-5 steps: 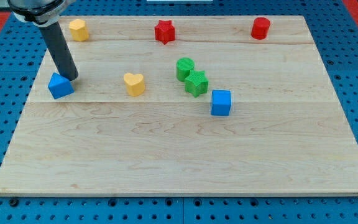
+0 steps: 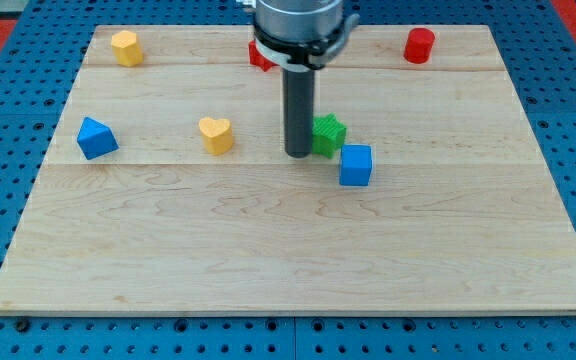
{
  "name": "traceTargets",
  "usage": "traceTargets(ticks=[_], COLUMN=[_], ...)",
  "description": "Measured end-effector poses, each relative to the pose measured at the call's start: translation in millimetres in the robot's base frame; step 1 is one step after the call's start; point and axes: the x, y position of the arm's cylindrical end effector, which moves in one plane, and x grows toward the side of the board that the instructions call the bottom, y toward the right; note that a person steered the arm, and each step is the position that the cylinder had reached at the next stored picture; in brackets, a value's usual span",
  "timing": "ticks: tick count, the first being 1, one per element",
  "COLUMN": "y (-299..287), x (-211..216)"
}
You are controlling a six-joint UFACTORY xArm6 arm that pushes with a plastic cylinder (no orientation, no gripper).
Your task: Place the blue cube to the parallel right of green star
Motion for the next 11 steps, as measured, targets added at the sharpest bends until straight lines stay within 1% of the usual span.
traceTargets(ticks=[2,3,4,5,6,7,8,9,10,11], y=[52,55,49,81,133,162,164,157,157,144], x=[9,14,40,47,28,3,-4,-3,7,15])
